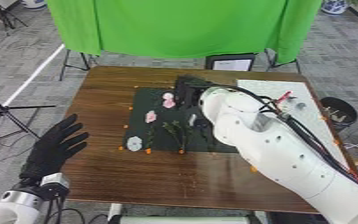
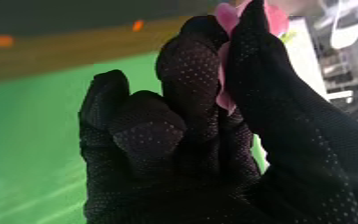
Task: Arrange flowers
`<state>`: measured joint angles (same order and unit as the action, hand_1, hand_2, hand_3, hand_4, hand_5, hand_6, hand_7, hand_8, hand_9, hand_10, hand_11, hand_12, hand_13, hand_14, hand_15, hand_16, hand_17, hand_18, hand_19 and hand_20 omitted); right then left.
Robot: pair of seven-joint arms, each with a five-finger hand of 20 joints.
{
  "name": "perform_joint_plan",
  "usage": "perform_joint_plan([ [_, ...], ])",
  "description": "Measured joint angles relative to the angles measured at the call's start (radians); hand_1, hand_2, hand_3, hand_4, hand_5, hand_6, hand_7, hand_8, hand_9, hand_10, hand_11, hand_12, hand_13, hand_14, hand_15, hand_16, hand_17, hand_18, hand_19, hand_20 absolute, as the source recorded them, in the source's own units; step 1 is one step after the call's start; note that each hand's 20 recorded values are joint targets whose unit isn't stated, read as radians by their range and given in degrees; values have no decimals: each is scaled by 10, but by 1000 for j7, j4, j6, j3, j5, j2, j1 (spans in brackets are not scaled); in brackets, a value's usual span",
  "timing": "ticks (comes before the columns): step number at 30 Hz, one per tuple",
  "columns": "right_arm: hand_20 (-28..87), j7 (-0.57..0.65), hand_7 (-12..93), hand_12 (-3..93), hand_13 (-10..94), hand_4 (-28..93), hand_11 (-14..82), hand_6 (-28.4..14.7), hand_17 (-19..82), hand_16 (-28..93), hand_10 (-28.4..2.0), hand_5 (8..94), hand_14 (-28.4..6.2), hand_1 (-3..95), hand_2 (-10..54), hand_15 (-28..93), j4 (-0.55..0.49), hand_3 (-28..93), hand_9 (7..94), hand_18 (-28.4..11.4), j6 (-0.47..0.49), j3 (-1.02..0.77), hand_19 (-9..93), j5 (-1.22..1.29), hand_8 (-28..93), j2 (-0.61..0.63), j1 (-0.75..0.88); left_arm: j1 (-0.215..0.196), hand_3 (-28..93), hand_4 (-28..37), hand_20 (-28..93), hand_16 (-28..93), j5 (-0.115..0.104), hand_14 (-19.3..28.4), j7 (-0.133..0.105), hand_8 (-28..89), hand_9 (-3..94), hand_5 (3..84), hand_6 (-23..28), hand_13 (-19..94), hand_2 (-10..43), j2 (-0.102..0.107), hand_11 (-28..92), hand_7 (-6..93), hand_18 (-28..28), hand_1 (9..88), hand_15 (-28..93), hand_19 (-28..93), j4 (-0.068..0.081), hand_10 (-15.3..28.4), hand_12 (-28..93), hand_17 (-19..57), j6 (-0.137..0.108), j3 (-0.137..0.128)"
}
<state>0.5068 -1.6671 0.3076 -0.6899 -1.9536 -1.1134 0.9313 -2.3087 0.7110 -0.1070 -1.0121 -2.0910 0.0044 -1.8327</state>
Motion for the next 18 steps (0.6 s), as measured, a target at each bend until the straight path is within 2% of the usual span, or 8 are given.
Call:
perform_joint_plan([
  [12,391,43,503,516,742,-187,325,-3,277,336,-79,732,-71,413,-95,751,52,902,868,-201,53,54,802,-19,13,-42,0,13,716,-283,99,-5,0,164,3,-106,221,258,37,183,-17,7,190,189,217,252,325,398,5,115,172,-98,1,10],
  [18,393,57,510,538,720,-201,309,4,264,345,-71,690,-67,407,-95,754,62,883,842,-204,79,53,794,-26,22,-54,2,18,716,-283,99,-4,0,164,6,-106,221,258,37,183,-16,12,191,190,217,252,325,398,8,115,172,-98,3,12],
])
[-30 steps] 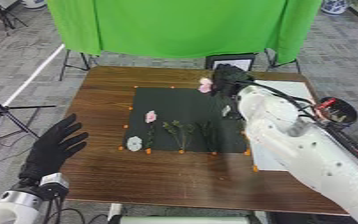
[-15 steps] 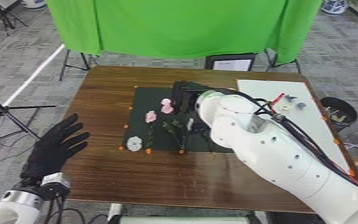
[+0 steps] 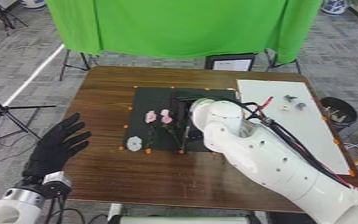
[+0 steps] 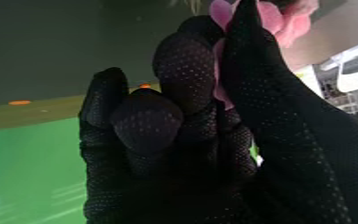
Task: Arrange flowers
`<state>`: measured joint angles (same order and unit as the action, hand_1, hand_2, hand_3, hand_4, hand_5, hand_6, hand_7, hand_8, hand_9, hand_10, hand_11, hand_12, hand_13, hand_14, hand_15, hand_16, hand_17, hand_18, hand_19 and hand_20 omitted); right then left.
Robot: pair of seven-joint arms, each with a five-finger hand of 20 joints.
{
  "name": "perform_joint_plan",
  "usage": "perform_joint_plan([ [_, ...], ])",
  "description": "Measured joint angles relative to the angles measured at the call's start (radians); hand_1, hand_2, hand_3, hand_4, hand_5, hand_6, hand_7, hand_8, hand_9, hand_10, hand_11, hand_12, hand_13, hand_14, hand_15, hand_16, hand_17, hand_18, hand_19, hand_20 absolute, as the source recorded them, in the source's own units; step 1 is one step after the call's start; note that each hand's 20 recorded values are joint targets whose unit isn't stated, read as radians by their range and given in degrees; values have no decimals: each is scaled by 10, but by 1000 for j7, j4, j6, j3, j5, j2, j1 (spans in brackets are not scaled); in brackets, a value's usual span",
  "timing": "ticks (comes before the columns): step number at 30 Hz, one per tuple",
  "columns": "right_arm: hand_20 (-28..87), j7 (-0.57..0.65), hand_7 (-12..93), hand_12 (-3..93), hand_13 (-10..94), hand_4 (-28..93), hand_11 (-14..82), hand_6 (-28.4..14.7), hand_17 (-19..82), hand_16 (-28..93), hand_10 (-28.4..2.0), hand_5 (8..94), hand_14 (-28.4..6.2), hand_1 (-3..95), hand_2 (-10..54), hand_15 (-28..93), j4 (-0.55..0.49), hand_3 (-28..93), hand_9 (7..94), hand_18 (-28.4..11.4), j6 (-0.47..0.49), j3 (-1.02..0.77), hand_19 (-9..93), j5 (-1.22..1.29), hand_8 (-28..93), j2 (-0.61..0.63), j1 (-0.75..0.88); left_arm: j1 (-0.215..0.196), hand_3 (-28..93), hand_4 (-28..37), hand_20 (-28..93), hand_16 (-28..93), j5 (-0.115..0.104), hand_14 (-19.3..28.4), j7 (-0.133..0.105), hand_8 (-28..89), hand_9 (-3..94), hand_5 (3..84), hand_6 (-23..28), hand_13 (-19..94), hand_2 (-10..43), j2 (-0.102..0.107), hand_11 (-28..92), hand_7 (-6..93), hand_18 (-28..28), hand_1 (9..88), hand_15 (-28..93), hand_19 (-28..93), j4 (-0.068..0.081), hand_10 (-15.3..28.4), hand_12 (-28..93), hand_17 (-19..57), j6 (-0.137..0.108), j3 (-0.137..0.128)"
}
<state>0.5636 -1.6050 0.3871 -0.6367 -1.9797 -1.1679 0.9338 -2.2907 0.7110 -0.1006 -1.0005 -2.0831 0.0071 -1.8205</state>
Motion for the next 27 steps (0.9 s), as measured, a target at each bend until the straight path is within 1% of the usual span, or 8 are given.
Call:
perform_joint_plan([
  [4,396,6,494,539,710,-215,309,0,259,348,-72,671,-67,395,-95,754,2,866,824,-205,10,-6,792,2,31,-4,2,2,716,-283,99,-4,0,164,2,-106,221,258,37,183,-17,1,190,190,217,252,324,399,1,115,172,-98,1,0],
  [13,411,9,456,449,685,-241,395,-5,245,350,-93,641,-71,332,-95,753,6,864,763,-210,11,-20,779,2,43,-9,4,6,715,-283,99,-4,0,164,3,-106,221,257,37,183,-16,2,190,191,217,254,325,399,3,115,173,-98,4,0],
  [18,416,9,423,411,674,-246,417,-4,238,349,-101,628,-75,303,-95,752,6,880,732,-213,11,-27,773,1,33,-9,5,8,714,-283,99,-4,0,164,3,-107,221,258,38,183,-16,2,191,191,217,254,324,399,4,115,173,-98,4,1],
  [19,418,10,417,397,671,-245,427,-5,237,348,-104,623,-76,296,-95,751,6,884,723,-214,11,-28,772,1,15,-9,5,8,714,-283,99,-4,0,164,3,-107,221,258,37,183,-16,3,191,192,217,254,323,399,4,115,173,-98,4,1],
  [21,421,10,412,342,657,-231,455,-5,232,346,-112,607,-81,270,-95,750,6,892,700,-215,12,-31,767,0,-123,-9,5,8,714,-283,99,-4,0,164,3,-108,221,258,37,183,-16,3,191,192,217,254,323,399,4,115,172,-98,4,1],
  [22,423,10,410,338,648,-226,456,-10,227,345,-117,592,-86,259,-95,749,6,891,685,-219,12,-34,766,-1,-157,-9,5,8,714,-283,99,-4,0,164,3,-108,221,258,37,183,-16,3,191,192,217,254,324,399,4,115,172,-98,4,1],
  [24,425,10,405,336,626,-221,465,-20,219,340,-123,559,-96,242,-95,752,4,893,650,-224,12,-48,764,-1,-165,-9,8,8,714,-283,98,-3,0,164,3,-108,221,257,37,183,-15,3,190,191,217,254,324,398,4,116,172,-98,4,1],
  [27,431,12,383,345,558,-220,497,-44,202,323,-146,478,-122,213,-93,755,-4,886,525,-234,5,-88,763,5,-157,-8,21,7,717,-283,99,-4,0,164,3,-107,221,257,37,183,-16,3,189,191,217,252,324,399,4,115,172,-98,4,0],
])
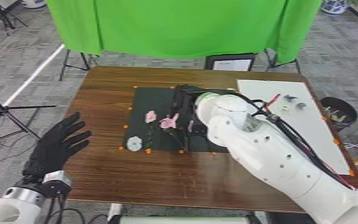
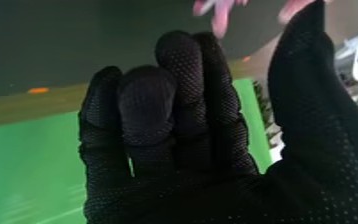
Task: Arrange flowers
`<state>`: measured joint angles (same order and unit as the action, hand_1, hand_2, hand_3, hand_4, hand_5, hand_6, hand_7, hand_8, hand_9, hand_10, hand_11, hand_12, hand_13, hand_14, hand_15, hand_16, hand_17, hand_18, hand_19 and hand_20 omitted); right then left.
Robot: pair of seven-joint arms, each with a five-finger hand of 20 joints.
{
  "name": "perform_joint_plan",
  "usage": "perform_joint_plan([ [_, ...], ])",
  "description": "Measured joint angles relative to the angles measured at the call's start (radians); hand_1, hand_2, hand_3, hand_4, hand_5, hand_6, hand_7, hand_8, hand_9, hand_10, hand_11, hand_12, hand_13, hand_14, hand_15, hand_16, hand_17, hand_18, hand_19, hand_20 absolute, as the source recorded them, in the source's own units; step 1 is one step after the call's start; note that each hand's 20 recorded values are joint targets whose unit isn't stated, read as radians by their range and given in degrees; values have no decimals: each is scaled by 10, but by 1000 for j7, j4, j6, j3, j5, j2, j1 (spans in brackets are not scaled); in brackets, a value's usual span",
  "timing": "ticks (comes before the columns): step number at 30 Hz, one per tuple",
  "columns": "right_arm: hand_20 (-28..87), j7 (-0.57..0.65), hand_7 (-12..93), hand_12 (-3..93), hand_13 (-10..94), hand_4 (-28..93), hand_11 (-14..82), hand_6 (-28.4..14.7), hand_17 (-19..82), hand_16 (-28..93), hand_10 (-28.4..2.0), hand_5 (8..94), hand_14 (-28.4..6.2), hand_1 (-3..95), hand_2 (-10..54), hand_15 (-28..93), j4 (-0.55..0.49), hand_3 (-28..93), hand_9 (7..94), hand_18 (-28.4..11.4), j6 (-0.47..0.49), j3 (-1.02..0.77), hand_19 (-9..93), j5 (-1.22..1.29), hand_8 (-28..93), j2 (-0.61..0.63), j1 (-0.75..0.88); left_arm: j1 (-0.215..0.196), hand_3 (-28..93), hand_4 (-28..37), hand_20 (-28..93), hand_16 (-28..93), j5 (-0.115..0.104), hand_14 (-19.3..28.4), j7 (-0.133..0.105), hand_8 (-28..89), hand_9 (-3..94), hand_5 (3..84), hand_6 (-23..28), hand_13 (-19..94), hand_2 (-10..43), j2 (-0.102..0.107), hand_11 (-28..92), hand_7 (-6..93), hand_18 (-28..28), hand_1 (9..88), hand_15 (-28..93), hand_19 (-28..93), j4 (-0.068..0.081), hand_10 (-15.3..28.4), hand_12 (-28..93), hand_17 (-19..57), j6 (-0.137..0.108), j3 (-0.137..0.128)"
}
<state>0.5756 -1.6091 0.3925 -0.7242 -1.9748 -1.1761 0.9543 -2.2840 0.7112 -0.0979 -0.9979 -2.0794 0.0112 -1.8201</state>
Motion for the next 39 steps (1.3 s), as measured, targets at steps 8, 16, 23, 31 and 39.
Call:
perform_joint_plan([
  [8,429,29,374,269,328,-223,365,-64,128,171,-175,310,-149,218,-94,691,-33,908,313,-230,-181,-56,716,-2,-161,74,12,-4,715,-283,98,-3,0,164,-1,-106,221,257,37,183,-16,-3,190,191,217,253,324,399,-1,115,173,-98,0,-2],
  [16,375,73,296,258,239,-244,197,-71,93,164,-168,245,-141,235,-95,457,-25,920,251,-213,-242,-86,638,-266,-127,265,53,-19,715,-283,99,-4,0,164,-3,-107,221,258,38,184,-16,-13,189,190,217,253,325,399,-5,116,172,-98,-2,-13],
  [23,370,100,307,255,277,-274,205,-72,106,175,-167,252,-136,220,-95,482,-7,910,290,-207,-226,-222,652,-220,-127,413,179,-29,714,-283,99,-4,0,163,-3,-107,221,258,37,184,-15,-19,190,192,217,253,325,398,-6,115,173,-98,-2,-17],
  [31,387,92,453,263,364,-282,396,-46,130,161,-130,322,-120,242,-95,647,27,925,367,-206,-223,-262,684,-206,-192,480,249,-30,713,-283,99,-5,0,163,-4,-108,221,259,37,184,-14,-21,191,191,217,253,326,400,-6,115,172,-98,-2,-17],
  [39,391,48,476,254,422,-283,421,-24,148,167,-121,354,-104,278,-95,674,42,927,410,-197,-225,-258,700,-222,-211,480,267,-29,716,-283,99,-5,0,164,-7,-109,228,262,39,185,-14,-21,196,194,218,254,330,403,-6,119,171,-97,-2,-14],
])
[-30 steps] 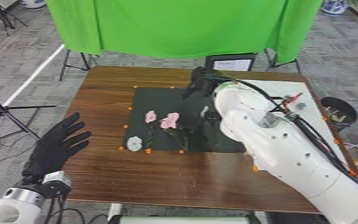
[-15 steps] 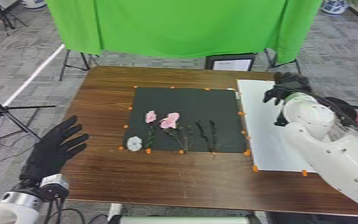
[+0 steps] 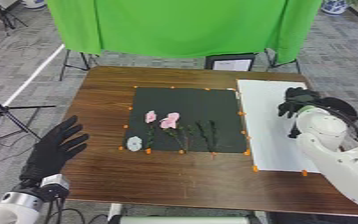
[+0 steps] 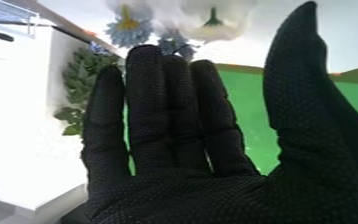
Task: Arrange flowers
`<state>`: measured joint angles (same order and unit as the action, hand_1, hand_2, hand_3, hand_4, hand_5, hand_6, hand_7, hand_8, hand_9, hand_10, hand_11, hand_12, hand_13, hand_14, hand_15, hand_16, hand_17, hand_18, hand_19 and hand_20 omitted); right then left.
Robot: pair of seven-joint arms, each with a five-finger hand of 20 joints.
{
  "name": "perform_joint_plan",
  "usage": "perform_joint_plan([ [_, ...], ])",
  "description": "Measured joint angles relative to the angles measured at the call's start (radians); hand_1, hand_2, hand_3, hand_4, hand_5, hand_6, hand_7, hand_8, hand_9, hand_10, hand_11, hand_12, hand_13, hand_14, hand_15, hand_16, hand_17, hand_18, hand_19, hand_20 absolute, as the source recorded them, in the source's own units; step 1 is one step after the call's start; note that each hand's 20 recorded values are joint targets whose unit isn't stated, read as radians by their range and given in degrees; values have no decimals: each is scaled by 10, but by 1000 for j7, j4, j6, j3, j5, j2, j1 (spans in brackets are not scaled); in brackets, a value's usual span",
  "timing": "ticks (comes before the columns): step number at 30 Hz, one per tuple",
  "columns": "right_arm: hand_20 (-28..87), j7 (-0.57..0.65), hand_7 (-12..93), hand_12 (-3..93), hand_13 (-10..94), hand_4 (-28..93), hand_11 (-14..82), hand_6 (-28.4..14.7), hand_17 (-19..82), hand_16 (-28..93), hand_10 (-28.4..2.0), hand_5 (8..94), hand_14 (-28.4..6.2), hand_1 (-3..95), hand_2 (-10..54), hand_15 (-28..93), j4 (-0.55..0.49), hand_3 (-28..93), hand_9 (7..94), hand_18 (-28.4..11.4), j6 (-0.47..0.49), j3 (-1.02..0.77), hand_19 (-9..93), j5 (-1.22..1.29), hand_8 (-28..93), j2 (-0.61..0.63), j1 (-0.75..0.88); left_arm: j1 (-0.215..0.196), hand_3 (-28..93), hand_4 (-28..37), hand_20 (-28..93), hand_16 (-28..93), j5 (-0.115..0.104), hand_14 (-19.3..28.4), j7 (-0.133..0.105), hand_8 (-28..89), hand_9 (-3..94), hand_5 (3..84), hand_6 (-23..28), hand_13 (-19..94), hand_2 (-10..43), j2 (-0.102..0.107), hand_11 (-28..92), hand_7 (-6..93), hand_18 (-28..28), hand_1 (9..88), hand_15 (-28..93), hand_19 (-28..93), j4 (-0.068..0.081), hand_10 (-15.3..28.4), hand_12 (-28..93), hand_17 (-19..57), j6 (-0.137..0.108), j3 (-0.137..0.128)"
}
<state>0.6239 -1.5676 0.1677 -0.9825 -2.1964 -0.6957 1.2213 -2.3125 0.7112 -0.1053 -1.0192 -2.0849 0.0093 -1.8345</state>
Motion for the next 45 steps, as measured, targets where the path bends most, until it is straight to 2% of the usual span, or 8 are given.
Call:
perform_joint_plan([
  [7,390,-21,471,254,525,-282,452,16,194,206,-107,409,-75,343,-95,642,58,914,466,-193,-6,75,725,-26,-222,-10,-38,1,715,-283,98,-8,-1,165,-2,-109,229,263,40,186,-13,2,200,195,218,254,333,404,0,118,168,-97,-1,1],
  [8,389,-21,476,270,553,-282,446,19,208,258,-102,433,-62,366,-95,615,69,897,497,-191,-10,89,732,-31,-225,-13,-48,1,716,-283,97,-8,-1,164,-1,-109,229,264,40,186,-13,2,200,195,218,254,333,404,0,118,168,-97,-1,2],
  [10,389,-25,516,362,614,-282,360,17,240,333,-85,478,-40,422,-95,575,94,857,570,-188,-35,116,748,-40,-110,-18,-68,2,716,-283,97,-9,-1,164,-1,-109,229,263,40,187,-13,3,200,195,218,254,332,405,0,118,168,-97,-1,2],
  [13,407,-39,538,496,722,-282,272,21,312,355,-69,618,-41,489,-74,589,132,830,773,-177,-129,154,784,-58,-22,-23,-91,3,717,-283,97,-9,-1,164,-1,-109,229,263,40,187,-13,5,202,195,218,253,332,405,0,118,168,-96,-1,2],
  [16,419,-62,514,518,759,-283,264,22,338,335,-59,680,-43,493,-91,620,149,854,830,-176,-235,166,796,-71,-33,-26,-92,3,716,-283,97,-9,-1,164,-1,-109,229,264,40,187,-13,6,201,194,218,254,332,405,0,118,166,-96,-1,2],
  [25,428,-130,493,528,786,-275,249,19,359,342,-50,717,-39,485,-95,617,96,874,860,-182,-256,156,812,-86,-32,-21,-72,2,718,-283,96,-9,-1,164,-2,-109,230,264,40,187,-13,6,200,194,218,253,333,406,0,119,165,-96,-1,0],
  [34,429,-218,496,537,780,-228,243,22,355,371,-55,722,-37,462,-95,613,-71,883,862,-180,-258,190,812,-69,-38,-28,-95,2,716,-283,95,-9,-1,164,-2,-108,229,264,40,187,-12,6,200,194,217,253,333,405,-1,119,166,-96,-1,-1],
  [45,433,-304,497,541,764,-211,241,21,341,388,-62,724,-46,458,-95,625,-173,875,862,-179,-200,239,809,13,-38,-172,-140,9,716,-283,95,-9,0,164,-1,-108,229,264,40,187,-12,6,200,193,217,254,331,405,0,119,167,-96,-1,3],
])
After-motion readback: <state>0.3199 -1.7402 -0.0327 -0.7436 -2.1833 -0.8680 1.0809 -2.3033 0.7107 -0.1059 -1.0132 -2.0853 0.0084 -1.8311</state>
